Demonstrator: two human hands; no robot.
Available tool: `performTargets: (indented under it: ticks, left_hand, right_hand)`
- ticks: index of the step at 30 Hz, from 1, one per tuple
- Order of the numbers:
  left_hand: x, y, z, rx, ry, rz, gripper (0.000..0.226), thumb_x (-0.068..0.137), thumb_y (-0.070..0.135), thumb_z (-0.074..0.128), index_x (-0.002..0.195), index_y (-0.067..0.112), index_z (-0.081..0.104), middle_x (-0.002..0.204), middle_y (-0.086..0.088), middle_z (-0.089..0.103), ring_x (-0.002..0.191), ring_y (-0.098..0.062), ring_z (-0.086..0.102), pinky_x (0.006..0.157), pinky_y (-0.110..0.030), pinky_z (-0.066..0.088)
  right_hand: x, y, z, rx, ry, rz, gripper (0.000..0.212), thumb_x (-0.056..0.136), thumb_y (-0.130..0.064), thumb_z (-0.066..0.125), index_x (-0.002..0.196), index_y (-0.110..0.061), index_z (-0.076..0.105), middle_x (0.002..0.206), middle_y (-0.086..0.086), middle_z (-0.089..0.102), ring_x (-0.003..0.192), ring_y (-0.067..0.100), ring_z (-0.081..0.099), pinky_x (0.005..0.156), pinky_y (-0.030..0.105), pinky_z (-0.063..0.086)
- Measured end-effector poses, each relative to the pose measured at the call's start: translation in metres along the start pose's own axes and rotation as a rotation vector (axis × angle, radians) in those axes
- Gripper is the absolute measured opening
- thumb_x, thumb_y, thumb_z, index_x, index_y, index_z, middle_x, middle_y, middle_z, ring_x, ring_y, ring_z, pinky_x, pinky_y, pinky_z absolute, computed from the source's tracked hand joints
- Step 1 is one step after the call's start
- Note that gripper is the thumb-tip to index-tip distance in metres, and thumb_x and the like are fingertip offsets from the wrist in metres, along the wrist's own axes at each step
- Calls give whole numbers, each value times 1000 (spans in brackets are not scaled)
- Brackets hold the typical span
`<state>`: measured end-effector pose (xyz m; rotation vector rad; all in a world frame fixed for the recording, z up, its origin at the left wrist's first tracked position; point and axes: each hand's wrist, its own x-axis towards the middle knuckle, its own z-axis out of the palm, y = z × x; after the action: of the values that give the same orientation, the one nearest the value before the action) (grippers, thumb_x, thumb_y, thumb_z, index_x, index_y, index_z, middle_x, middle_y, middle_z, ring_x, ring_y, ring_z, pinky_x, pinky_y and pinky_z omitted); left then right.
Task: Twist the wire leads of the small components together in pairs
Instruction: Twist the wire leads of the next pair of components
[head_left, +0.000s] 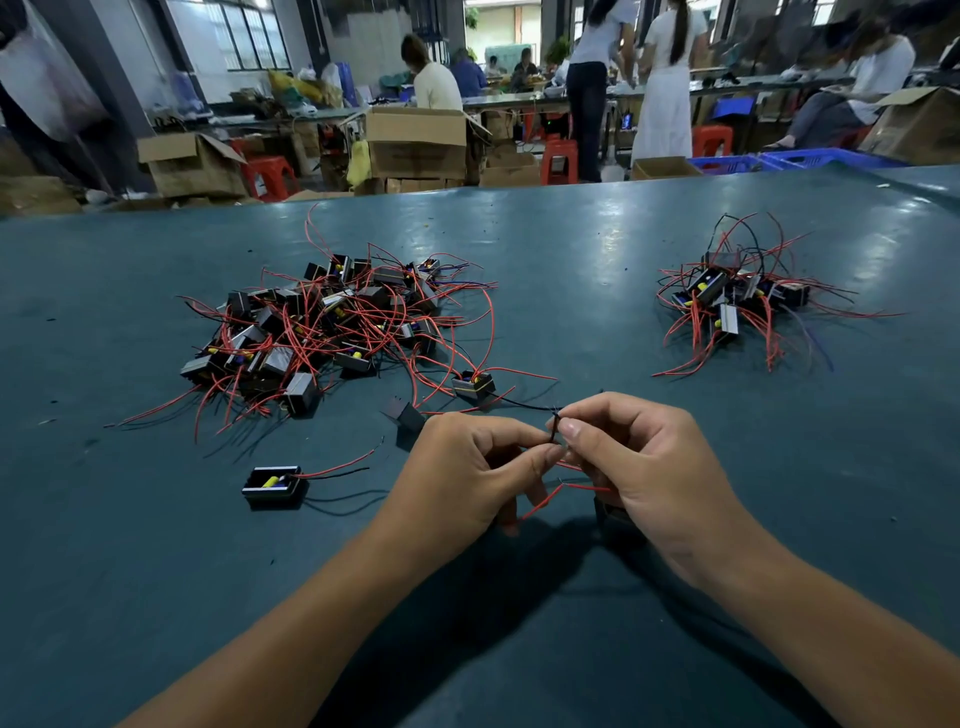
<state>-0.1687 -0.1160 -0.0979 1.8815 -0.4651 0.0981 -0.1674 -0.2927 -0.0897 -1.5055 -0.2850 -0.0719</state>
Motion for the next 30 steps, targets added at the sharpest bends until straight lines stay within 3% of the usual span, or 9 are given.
performTargets:
  ticks: [3, 6, 11, 13, 17, 22, 24, 27, 30]
  left_hand:
    - [0, 0, 1, 14, 11, 8, 8, 94, 25, 69, 92, 22, 76, 62, 1, 69, 37, -15, 56, 40, -19, 43]
    - [-1, 0, 3, 39, 23, 25, 8, 94, 23, 69, 91, 24, 76, 61, 2, 69, 37, -13, 57, 40, -19, 43]
    - [-2, 5, 2, 87, 20, 58, 9, 92, 26, 70, 93, 20, 77, 67, 4, 70, 42, -14, 60, 42, -30, 52]
    - [-2, 7, 0, 115, 67, 79, 12, 90, 31, 70, 97, 23, 75, 73, 10, 70, 48, -15, 63, 47, -36, 55]
    - [2, 10, -9, 195, 162, 137, 17, 90, 36, 67, 106, 32, 68, 95, 15, 67, 71, -13, 61, 58, -36, 53]
    - [3, 14, -4, -133, 2, -21, 12, 86, 26, 74, 96, 19, 70, 77, 10, 72, 61, -1, 59, 54, -15, 45]
    - [2, 14, -2, -256, -35, -76, 19, 84, 23, 77, 97, 13, 68, 80, -1, 75, 68, -8, 65, 57, -18, 49]
    - [2, 14, -3, -236, -24, -77, 25, 78, 27, 75, 96, 11, 68, 81, -6, 76, 76, -15, 67, 66, -25, 52]
    - [2, 14, -4, -229, 3, -68, 21, 82, 24, 74, 92, 6, 69, 80, -10, 75, 68, -15, 63, 58, -19, 48]
  right_hand:
    - [0, 1, 0, 6, -1, -13, 9, 88, -6, 68, 82, -9, 72, 67, -1, 68, 61, 6, 60, 56, 13, 45]
    - [0, 2, 0, 0, 5, -19, 9, 86, -8, 72, 78, -12, 73, 71, 2, 71, 67, 10, 63, 64, 19, 50]
    - [0, 2, 1, 14, 17, -46, 13, 87, -5, 70, 75, -12, 72, 65, -2, 69, 59, 6, 60, 56, 13, 45]
    - [0, 1, 1, 1, 23, -74, 13, 88, -4, 69, 76, -12, 70, 60, -7, 64, 54, 1, 54, 52, 10, 40]
    - [-1, 1, -1, -73, -4, -132, 9, 88, -7, 70, 79, -9, 70, 60, -8, 62, 55, 2, 52, 53, 11, 41]
    - [-3, 1, 2, -18, -38, -147, 8, 87, -5, 69, 80, -8, 70, 67, -1, 68, 63, 7, 61, 62, 15, 49]
    - [-2, 1, 1, 6, -34, -145, 9, 87, 0, 67, 80, -5, 70, 69, 3, 69, 65, 10, 64, 65, 18, 51]
    - [-1, 1, 1, -21, -19, -149, 11, 88, 0, 67, 79, -6, 69, 65, -3, 66, 59, 4, 57, 58, 12, 44]
    - [-1, 1, 1, -15, -14, -150, 14, 89, 1, 65, 77, -7, 68, 59, -10, 62, 52, -3, 51, 53, 7, 38]
